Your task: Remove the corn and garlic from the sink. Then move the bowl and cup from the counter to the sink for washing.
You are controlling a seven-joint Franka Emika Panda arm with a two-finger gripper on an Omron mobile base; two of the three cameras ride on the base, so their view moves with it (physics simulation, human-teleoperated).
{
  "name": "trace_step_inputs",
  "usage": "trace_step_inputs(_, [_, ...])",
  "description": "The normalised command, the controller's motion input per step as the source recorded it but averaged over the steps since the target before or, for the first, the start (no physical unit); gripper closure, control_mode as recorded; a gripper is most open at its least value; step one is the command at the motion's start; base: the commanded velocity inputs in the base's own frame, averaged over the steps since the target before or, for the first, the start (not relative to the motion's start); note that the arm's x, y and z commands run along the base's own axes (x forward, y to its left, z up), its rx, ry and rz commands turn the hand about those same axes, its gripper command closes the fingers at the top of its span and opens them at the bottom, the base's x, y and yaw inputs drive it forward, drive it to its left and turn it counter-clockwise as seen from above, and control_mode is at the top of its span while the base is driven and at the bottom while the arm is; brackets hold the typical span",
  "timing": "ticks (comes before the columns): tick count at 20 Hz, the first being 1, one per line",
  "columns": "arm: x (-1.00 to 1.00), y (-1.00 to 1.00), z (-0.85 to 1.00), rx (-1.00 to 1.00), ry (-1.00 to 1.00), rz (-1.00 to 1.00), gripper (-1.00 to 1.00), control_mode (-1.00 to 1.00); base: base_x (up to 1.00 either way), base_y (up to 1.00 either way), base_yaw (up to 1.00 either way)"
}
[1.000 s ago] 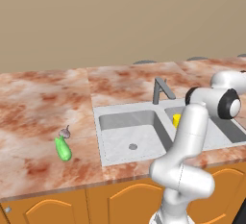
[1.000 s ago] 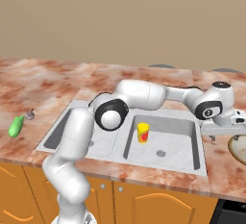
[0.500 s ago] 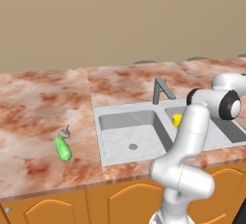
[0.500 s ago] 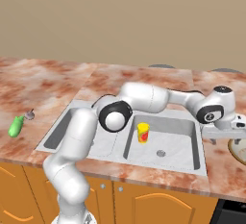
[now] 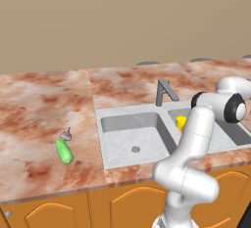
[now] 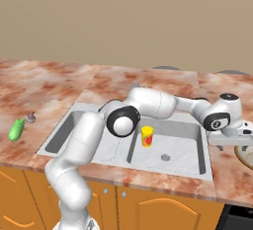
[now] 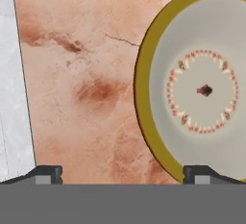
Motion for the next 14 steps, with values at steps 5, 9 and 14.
trace_step_inputs(5, [0.14,-0.21,-0.13,0.0,0.0,0.0,-1.0,-1.0,0.0,0.0,0.0])
trace_step_inputs(9, [0.12,-0.21,-0.11,0.0,0.0,0.0,-1.0,-1.0,0.0,0.0,0.0])
trace_step_inputs(14, [0.1,-0.17,-0.11,0.0,0.0,0.0,-1.0,-1.0,0.0,0.0,0.0])
